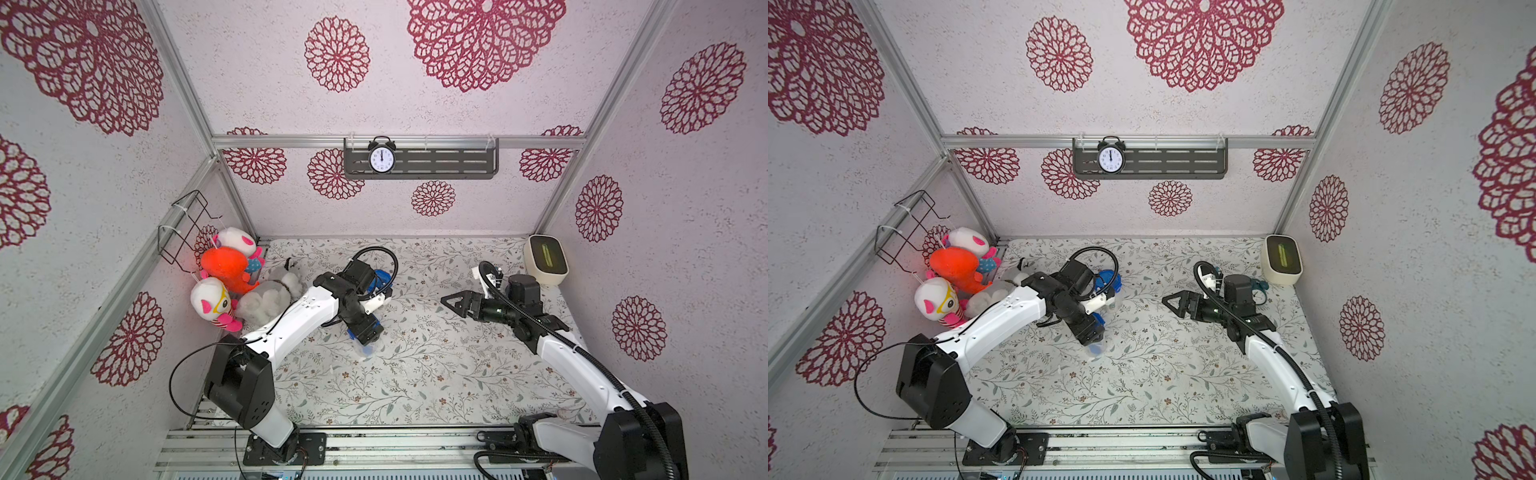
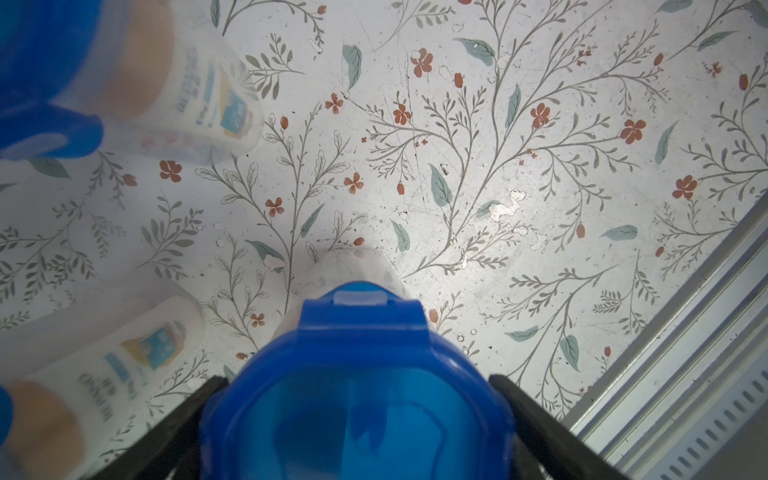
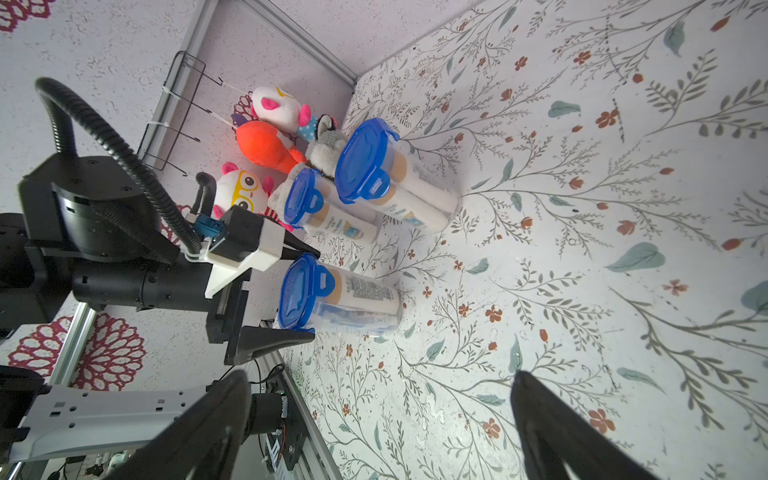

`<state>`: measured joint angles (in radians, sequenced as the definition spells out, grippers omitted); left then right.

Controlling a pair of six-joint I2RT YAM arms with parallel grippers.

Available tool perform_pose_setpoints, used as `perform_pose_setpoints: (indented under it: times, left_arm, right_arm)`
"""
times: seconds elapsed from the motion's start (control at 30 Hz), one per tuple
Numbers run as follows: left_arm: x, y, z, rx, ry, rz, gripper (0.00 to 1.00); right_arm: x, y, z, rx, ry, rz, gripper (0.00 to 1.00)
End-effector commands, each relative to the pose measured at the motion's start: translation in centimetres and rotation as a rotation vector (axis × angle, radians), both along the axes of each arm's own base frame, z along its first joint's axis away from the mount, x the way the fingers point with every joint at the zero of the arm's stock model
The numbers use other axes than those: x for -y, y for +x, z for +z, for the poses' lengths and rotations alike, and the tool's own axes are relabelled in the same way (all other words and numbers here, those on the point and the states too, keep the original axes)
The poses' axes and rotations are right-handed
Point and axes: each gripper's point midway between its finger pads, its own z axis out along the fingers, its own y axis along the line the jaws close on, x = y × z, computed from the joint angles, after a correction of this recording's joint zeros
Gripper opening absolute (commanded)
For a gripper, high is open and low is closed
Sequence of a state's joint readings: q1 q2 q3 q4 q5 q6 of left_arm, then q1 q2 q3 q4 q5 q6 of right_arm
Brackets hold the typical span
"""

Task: Pack away toiletry kits
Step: Close the fastener on the container.

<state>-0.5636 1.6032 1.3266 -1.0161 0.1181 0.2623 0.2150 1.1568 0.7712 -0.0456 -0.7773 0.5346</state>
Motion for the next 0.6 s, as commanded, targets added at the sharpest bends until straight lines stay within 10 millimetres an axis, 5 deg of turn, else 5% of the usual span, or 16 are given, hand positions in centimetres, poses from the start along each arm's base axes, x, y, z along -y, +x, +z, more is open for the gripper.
perform_pose_setpoints:
  times: [0.0,0.23,0.57]
  left_arm:
    - [1.1,0.8,3.6,0.098,-0.064,-0.029,0.98]
    - [1.1,0.5,5.6,0.134,-0.089,-0.048,0.98]
    - [2.5,0.2,4.3,0.119,-0.117,-0.089,0.98]
  right_arm:
    - [0.5,-0.1,0.8,0.056,-0.016,-0.013,0.99]
    - [0.8,-0.2,0.1,0.050,-0.025,-0.032,0.99]
    - [1.1,-0.3,-0.8,0.029,-0.042,-0.054,0.99]
